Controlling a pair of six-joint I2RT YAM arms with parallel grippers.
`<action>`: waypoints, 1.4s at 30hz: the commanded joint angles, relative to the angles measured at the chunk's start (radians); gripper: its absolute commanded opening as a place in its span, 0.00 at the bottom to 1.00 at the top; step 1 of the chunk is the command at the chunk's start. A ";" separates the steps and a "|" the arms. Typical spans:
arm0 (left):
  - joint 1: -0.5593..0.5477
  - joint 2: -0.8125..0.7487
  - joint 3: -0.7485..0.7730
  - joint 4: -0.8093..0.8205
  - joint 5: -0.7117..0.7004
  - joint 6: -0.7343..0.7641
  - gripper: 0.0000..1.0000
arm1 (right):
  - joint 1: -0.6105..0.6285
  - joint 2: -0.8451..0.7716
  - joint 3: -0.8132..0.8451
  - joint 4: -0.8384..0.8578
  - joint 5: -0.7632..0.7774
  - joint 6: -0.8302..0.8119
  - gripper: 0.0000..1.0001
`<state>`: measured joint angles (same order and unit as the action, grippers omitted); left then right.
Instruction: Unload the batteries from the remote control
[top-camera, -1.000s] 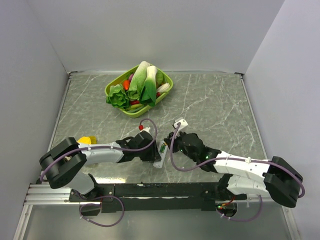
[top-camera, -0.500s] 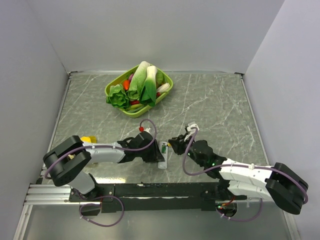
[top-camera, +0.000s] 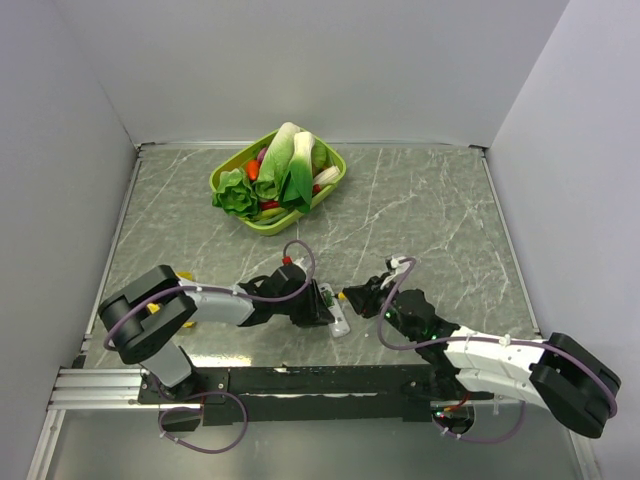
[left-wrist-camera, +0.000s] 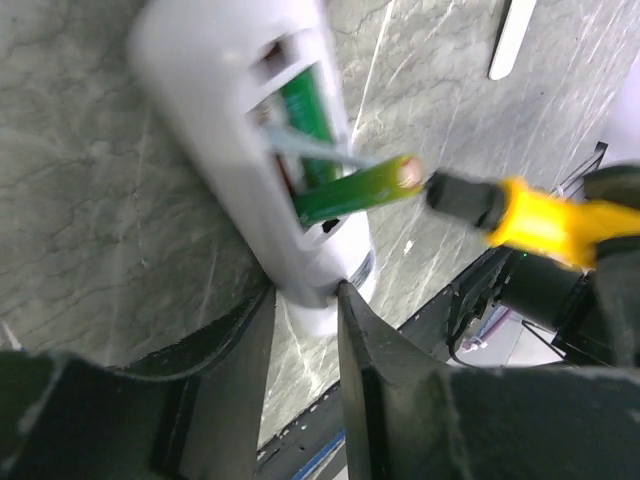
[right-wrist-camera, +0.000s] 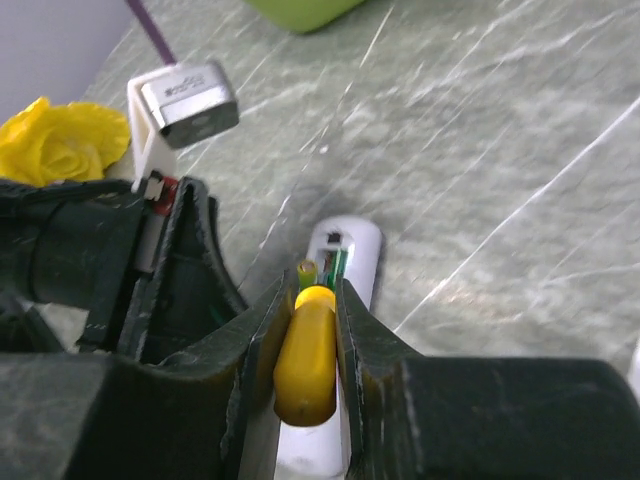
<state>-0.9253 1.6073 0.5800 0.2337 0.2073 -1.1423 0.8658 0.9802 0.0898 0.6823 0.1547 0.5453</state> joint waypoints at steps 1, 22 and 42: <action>0.002 0.112 -0.080 -0.241 -0.195 0.088 0.01 | 0.015 0.014 -0.024 -0.115 -0.093 0.071 0.00; 0.040 -0.240 -0.034 -0.342 -0.189 0.127 0.44 | -0.059 -0.157 0.090 -0.340 -0.149 -0.048 0.00; 0.134 -0.061 0.233 -0.318 -0.101 0.257 0.61 | -0.060 -0.074 0.157 -0.291 -0.227 -0.051 0.00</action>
<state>-0.7948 1.5028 0.7776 -0.0963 0.0788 -0.9062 0.8043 0.9005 0.1986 0.3779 -0.0242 0.4957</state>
